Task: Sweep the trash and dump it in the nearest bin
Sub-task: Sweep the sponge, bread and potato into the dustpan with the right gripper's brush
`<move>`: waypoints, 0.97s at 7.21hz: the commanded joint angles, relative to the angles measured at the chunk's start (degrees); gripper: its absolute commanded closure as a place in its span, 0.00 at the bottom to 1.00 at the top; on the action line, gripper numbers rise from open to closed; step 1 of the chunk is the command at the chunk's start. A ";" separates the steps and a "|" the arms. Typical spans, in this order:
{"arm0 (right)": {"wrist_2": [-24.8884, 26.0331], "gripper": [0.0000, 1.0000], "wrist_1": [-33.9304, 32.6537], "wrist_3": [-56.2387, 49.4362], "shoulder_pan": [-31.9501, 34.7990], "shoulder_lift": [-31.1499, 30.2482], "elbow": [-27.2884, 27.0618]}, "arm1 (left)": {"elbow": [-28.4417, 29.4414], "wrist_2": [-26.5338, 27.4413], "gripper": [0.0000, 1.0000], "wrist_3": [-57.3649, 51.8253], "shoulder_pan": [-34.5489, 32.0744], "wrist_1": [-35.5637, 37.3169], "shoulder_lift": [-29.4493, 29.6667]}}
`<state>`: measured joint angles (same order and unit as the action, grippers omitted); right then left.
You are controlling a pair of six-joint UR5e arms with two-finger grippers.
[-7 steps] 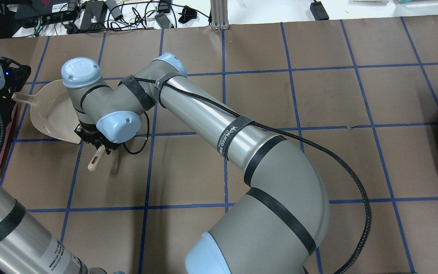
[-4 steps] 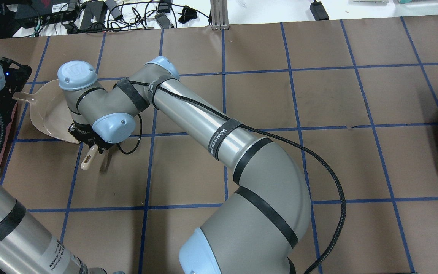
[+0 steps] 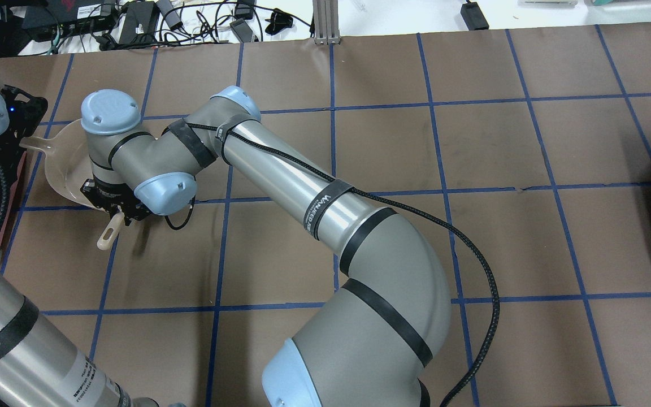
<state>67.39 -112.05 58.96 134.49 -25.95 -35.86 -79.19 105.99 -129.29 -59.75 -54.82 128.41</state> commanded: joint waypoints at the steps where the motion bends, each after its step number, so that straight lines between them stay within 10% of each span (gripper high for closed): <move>1: -1.72 1.00 -1.58 0.80 0.60 1.33 2.53 | 0.00 0.01 1.00 0.00 -0.01 0.07 0.00; 7: -6.74 1.00 -10.98 1.77 1.39 3.53 4.65 | 0.18 0.01 1.00 0.00 -0.01 0.07 0.09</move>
<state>61.21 -120.94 60.66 135.67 -22.96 -31.25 -79.09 105.99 -129.29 -59.77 -54.76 128.49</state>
